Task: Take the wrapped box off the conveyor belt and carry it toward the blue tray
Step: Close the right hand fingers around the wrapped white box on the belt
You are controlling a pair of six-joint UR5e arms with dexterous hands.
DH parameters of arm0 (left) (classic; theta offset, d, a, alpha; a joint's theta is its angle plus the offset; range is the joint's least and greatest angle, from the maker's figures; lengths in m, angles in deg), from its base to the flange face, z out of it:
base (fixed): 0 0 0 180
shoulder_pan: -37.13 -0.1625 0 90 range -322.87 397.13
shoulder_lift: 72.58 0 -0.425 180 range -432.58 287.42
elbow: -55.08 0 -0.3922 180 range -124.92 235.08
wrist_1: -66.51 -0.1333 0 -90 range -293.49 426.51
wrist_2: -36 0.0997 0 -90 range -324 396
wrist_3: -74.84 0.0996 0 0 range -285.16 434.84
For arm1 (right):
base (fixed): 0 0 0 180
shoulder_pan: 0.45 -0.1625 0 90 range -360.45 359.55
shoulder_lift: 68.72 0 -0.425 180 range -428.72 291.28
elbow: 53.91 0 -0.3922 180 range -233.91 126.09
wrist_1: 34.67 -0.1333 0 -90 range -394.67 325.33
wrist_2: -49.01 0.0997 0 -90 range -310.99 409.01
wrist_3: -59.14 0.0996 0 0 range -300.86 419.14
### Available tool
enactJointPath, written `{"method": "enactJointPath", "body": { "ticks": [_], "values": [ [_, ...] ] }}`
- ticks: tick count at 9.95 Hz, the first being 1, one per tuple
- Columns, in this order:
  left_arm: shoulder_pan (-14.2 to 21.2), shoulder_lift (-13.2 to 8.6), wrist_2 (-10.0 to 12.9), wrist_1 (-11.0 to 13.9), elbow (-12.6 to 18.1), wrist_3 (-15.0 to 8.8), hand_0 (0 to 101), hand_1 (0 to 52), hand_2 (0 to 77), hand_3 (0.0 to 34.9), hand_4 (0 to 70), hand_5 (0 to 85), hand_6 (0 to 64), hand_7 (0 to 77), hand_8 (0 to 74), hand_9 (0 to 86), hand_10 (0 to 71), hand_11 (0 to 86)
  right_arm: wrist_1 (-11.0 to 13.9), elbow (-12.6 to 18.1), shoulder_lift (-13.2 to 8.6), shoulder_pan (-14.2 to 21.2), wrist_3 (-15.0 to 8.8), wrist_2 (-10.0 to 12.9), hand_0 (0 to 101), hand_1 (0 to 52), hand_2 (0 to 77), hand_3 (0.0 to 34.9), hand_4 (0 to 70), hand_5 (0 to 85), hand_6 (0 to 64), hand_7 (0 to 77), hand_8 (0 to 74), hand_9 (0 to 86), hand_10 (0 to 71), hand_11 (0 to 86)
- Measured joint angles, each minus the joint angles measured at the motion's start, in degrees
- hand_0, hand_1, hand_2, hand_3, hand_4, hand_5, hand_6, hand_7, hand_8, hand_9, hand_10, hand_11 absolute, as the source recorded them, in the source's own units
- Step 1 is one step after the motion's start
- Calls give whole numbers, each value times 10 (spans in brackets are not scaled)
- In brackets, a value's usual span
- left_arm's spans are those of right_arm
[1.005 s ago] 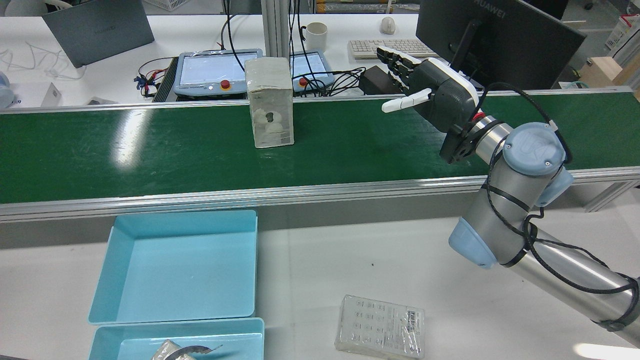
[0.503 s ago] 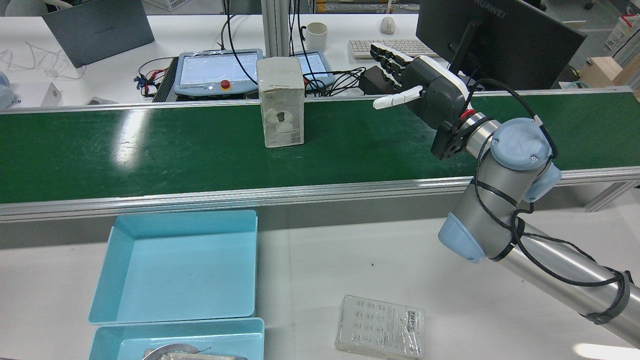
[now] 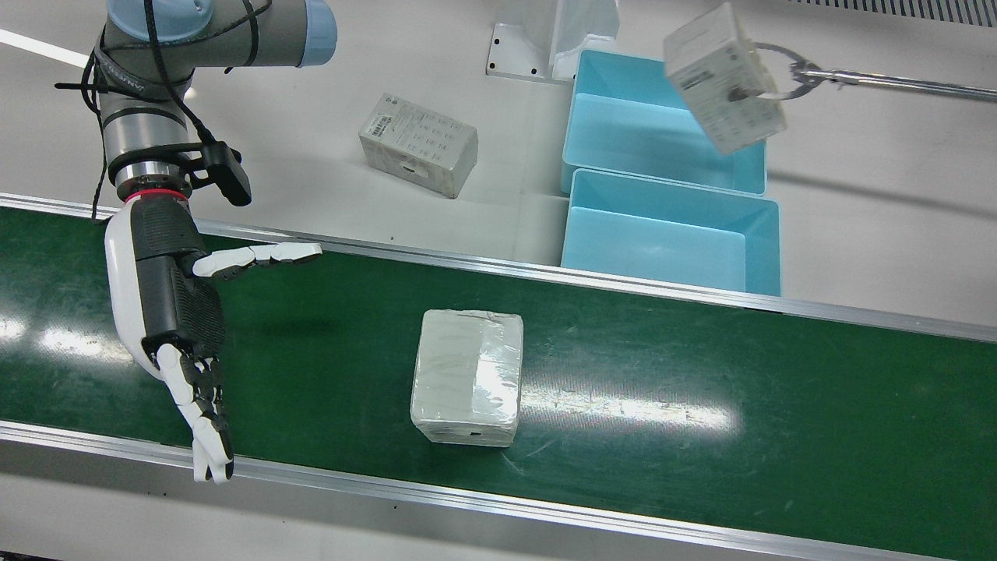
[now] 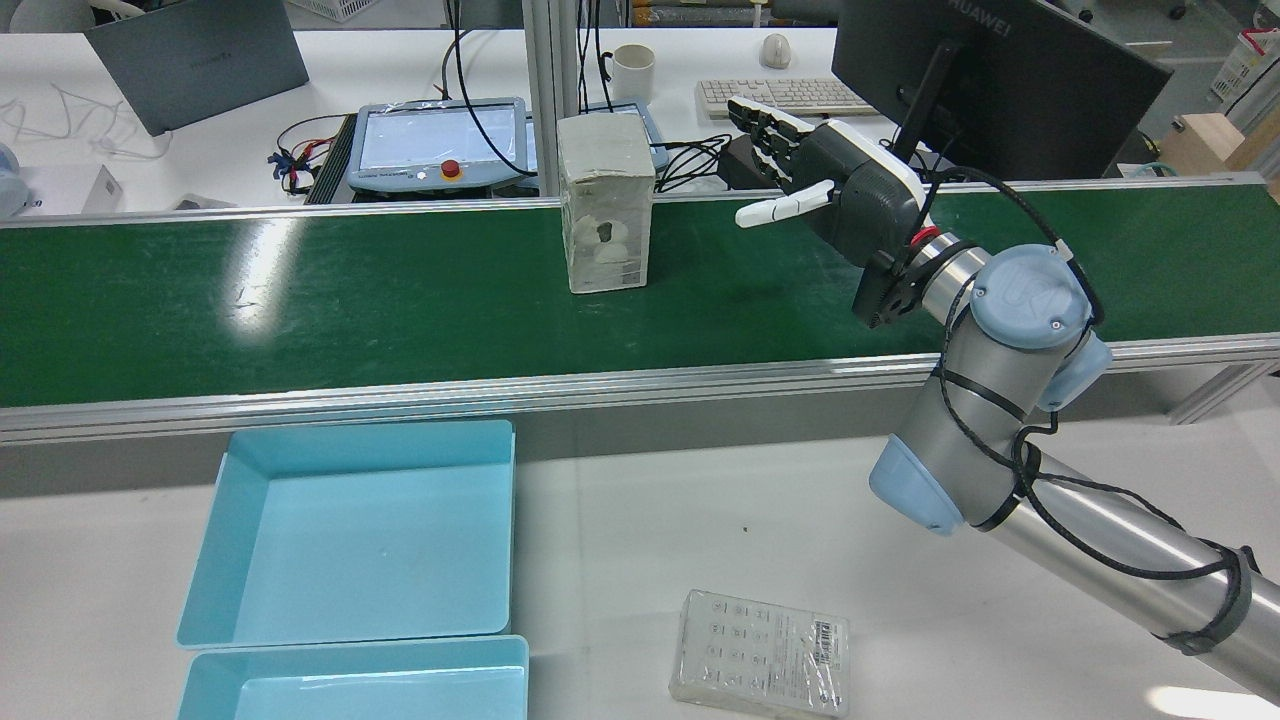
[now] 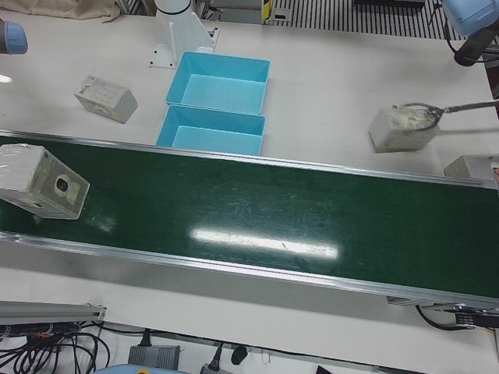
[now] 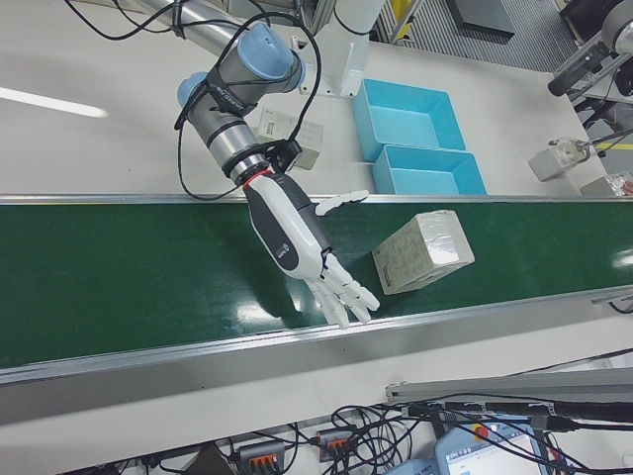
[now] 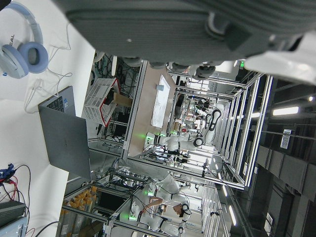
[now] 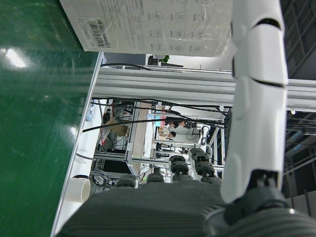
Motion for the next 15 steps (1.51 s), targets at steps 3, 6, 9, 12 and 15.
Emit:
{"method": "enactJointPath", "body": {
  "ticks": [3,6,9,12,15],
  "values": [
    [0,0,0,0,0,0,0,0,11,0,0,11,0,0,0,0,5,0,0,-1,0,3,0,0,479,142,109,33,60,76,0,16,0,11,5,11],
    [0,0,0,0,0,0,0,0,11,0,0,11,0,0,0,0,0,0,-1,-3,0,3,0,0,479,142,114,19,65,76,0,16,0,11,5,11],
    [0,0,0,0,0,0,0,0,11,0,0,11,0,0,0,0,0,0,-2,-9,-1,5,0,0,478,142,109,19,76,76,0,16,0,11,0,11],
    [0,0,0,0,0,0,0,0,5,0,0,11,0,0,0,0,0,0,-3,-14,-6,9,0,0,477,142,109,21,76,76,0,16,0,11,5,11],
    [0,0,0,0,0,0,0,0,5,0,0,11,0,0,0,0,0,0,-4,-22,-10,11,0,0,478,142,114,2,76,76,0,16,0,11,5,11]
  ]
}}
